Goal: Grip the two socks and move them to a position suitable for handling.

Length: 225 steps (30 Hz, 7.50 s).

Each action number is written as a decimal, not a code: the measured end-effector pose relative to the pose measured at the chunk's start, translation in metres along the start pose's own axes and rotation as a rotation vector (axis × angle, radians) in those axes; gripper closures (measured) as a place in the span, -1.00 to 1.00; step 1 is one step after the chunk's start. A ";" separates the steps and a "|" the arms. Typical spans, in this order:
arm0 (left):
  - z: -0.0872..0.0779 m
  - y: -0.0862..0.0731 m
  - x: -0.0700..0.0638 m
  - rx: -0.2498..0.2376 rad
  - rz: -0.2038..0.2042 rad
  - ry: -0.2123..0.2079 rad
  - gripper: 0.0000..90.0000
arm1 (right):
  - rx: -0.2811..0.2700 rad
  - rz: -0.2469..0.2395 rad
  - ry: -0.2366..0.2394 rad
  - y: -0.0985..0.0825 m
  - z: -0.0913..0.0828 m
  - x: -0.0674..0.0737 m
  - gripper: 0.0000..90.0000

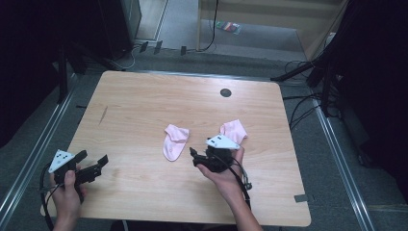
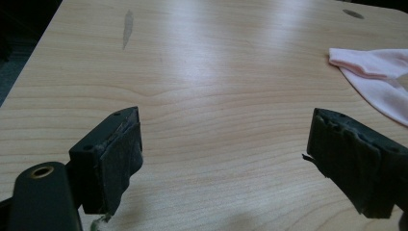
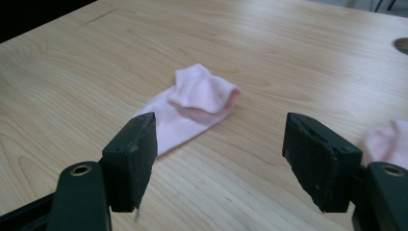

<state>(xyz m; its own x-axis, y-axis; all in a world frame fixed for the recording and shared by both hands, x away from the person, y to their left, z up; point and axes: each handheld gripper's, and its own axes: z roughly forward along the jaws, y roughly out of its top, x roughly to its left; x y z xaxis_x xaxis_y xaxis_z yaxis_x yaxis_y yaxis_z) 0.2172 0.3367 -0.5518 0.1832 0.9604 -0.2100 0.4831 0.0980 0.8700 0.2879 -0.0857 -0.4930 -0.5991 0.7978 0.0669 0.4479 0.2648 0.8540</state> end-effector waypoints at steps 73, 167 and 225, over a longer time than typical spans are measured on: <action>0.001 0.003 -0.005 0.018 0.054 0.003 -0.71 | 0.020 0.060 -0.049 -0.001 -0.028 0.021 0.85; 0.021 0.017 -0.147 0.361 0.568 -0.564 0.99 | 0.123 0.396 0.158 -0.062 -0.076 -0.028 0.97; 0.044 -0.014 -0.159 0.355 0.397 -0.449 1.00 | 0.186 0.141 0.081 -0.088 -0.034 0.009 1.00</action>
<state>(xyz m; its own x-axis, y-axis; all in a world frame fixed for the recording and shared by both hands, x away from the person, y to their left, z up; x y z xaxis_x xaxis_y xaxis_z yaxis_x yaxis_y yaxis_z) 0.2186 0.1713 -0.5503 0.7031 0.6978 -0.1370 0.5431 -0.4025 0.7369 0.2204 -0.1204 -0.5499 -0.5696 0.7902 0.2262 0.6411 0.2550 0.7238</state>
